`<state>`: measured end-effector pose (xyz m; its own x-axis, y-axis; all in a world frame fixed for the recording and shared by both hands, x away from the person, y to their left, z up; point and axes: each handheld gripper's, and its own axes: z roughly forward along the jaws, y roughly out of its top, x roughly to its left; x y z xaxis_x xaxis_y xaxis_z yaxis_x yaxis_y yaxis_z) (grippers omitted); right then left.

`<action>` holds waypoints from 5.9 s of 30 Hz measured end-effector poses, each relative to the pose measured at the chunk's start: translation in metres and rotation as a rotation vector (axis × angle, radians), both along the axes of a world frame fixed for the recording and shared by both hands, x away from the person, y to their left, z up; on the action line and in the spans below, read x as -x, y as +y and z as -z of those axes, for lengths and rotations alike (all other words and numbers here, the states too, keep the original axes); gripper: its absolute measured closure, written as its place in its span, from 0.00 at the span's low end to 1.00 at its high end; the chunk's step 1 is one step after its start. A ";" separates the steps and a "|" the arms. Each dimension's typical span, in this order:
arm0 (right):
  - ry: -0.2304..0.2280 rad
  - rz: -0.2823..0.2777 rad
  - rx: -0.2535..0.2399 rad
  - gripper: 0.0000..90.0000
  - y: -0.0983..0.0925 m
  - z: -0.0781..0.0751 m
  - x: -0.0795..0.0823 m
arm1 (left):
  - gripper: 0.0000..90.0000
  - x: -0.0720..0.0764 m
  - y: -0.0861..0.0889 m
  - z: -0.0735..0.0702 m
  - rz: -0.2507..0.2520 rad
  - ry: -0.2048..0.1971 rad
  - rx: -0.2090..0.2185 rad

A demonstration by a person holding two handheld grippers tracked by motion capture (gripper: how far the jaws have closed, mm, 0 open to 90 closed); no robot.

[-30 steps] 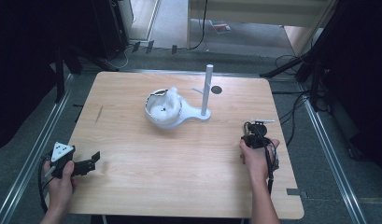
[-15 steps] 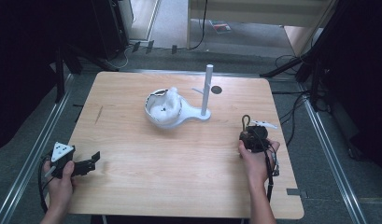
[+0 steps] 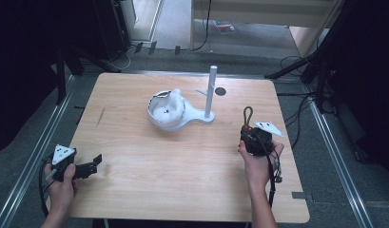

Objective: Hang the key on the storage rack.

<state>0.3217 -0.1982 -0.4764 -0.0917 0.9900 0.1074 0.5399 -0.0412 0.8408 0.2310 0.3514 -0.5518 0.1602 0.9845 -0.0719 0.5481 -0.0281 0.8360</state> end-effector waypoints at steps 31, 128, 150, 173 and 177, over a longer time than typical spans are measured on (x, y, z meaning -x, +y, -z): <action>-0.305 -0.121 -0.008 0.77 0.042 -0.028 0.018 | 0.00 0.000 0.000 0.000 0.001 0.000 0.001; -0.232 -0.208 0.025 0.75 0.095 -0.016 -0.038 | 0.00 0.000 0.001 0.000 0.003 -0.003 0.008; -0.227 -0.201 0.024 0.55 0.077 -0.012 -0.028 | 0.00 0.000 0.000 0.000 0.003 0.001 0.000; -0.144 -0.208 -0.036 0.15 0.025 0.011 -0.001 | 0.00 0.000 0.000 0.000 0.005 0.005 -0.003; -0.132 -0.212 -0.033 0.09 0.014 0.016 0.005 | 0.00 -0.001 -0.001 0.000 0.004 0.003 -0.001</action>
